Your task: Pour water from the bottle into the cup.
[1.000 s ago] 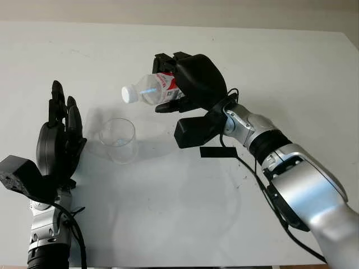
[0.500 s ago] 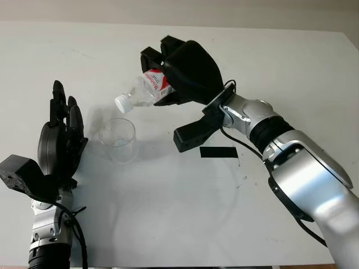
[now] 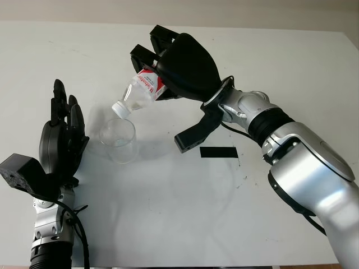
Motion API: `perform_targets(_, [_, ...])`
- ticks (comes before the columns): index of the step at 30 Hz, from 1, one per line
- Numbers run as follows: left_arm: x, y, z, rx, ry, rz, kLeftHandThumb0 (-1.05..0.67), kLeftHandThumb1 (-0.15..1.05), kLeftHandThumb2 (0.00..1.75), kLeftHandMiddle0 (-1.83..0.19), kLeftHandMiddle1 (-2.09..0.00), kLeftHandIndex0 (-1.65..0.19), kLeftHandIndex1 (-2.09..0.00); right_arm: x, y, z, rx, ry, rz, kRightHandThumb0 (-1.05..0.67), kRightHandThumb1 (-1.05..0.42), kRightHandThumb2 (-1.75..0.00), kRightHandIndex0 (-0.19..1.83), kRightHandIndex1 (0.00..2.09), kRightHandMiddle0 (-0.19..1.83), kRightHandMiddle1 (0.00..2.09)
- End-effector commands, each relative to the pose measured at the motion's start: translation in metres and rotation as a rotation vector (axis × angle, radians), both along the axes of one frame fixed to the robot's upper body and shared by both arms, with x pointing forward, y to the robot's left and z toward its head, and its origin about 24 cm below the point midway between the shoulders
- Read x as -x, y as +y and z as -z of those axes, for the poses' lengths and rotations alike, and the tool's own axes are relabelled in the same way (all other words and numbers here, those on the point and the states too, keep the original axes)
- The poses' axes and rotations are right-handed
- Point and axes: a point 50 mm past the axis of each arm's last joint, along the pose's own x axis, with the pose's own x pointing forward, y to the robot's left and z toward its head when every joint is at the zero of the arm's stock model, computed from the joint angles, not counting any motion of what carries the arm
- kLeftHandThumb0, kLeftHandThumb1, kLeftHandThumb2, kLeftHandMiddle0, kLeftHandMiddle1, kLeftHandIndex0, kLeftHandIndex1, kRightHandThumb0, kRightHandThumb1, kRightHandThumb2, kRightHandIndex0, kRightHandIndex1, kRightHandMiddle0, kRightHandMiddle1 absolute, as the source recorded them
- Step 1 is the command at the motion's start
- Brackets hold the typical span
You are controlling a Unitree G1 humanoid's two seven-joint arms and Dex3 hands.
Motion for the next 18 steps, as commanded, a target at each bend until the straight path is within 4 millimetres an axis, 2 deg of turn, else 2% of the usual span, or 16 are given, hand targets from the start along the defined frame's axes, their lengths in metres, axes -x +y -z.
perform_targets(1, [0.0001,-0.0018,0.0047,0.018,0.005,-0.003,-0.75,1.05,0.56,0.19,-0.02,0.19,0.0,0.0001,0.0019,-0.0163,0.0,-0.074,-0.014,-0.47,-1.05,-0.24,1.25,2.09,0.86,2.09])
perform_targets(3, [-0.0001,-0.0018,0.0049,0.02,0.005,-0.004,-0.75,1.05,0.56,0.19,-0.02,0.19,0.0,0.0013,0.0023,-0.0164,0.016,-0.104,-0.03,-0.47,-1.05,-0.26,1.26,2.09,0.87,2.09])
perform_targets(7, [-0.0002,-0.0014,0.0048,0.015,0.005,-0.006,-0.75,1.05,0.56,0.19,-0.02,0.19,0.0,0.0028,0.0034,-0.0168,0.039,-0.141,-0.052,-0.48,-1.05,-0.18,1.28,2.09,0.85,2.09])
perform_targets(15, [0.0,-0.0008,0.0048,0.014,0.004,-0.008,-0.74,1.05,0.58,0.19,-0.03,0.19,0.0,0.0034,0.0044,-0.0172,0.06,-0.173,-0.058,-0.49,-1.05,-0.15,1.25,2.09,0.64,2.09])
perform_targets(18, [0.0004,-0.0006,0.0049,0.011,0.004,-0.011,-0.74,1.05,0.58,0.19,-0.04,0.19,-0.01,0.0037,0.0034,-0.0155,0.021,-0.149,-0.062,-0.49,-1.05,-0.14,1.25,2.09,0.82,2.09])
